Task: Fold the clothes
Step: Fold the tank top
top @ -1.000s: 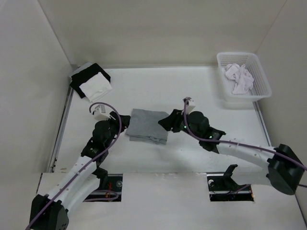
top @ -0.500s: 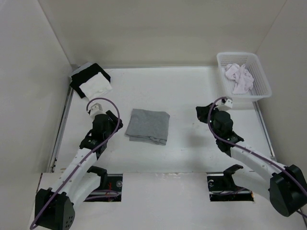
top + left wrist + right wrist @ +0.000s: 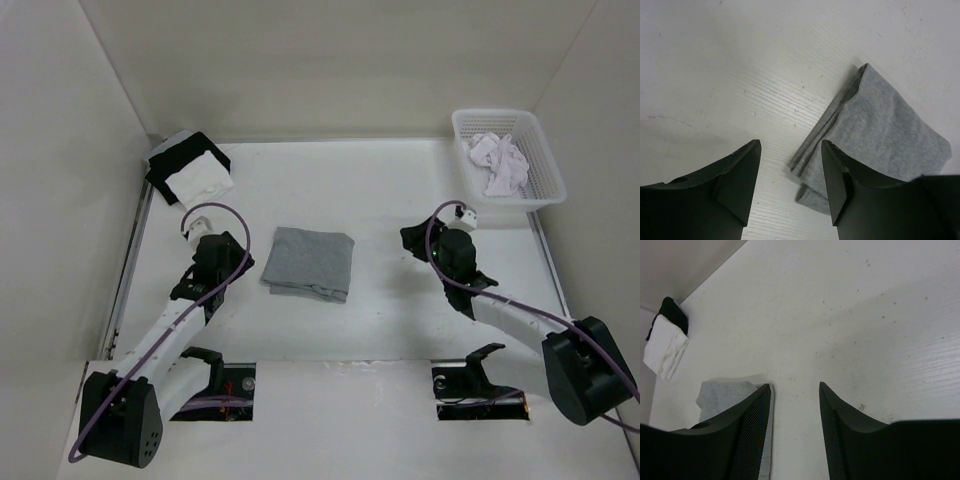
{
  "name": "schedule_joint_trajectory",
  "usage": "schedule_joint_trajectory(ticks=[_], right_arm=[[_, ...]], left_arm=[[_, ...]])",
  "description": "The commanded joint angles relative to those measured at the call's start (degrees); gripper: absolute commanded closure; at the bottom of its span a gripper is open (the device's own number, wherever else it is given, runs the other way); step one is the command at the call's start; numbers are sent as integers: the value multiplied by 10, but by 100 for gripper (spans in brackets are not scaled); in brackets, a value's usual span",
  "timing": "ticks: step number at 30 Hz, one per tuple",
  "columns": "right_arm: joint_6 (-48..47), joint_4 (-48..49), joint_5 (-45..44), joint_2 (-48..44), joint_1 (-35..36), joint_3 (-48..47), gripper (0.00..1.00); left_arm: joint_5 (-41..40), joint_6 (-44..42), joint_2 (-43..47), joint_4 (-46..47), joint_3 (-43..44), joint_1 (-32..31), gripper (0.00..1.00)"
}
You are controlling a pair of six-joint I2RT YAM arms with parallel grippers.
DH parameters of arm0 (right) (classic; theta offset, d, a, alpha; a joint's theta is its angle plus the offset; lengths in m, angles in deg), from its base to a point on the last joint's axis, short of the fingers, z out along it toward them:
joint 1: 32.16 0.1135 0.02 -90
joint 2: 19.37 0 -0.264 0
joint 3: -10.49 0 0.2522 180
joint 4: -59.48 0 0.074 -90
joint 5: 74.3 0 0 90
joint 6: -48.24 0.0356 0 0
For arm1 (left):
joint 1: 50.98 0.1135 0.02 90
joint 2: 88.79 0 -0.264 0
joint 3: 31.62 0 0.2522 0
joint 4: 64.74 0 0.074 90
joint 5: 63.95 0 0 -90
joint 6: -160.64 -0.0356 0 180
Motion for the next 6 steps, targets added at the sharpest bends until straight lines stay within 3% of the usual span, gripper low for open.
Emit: schedule_joint_trajectory(ticks=[1,6], right_arm=[[10,49,12,4,-9,-9,51],[10,55,16,11,-12,-9,51]], left_arm=[[4,-9,-4,43,8,-2,50],[8,-8,-3,55,4,-4,48]])
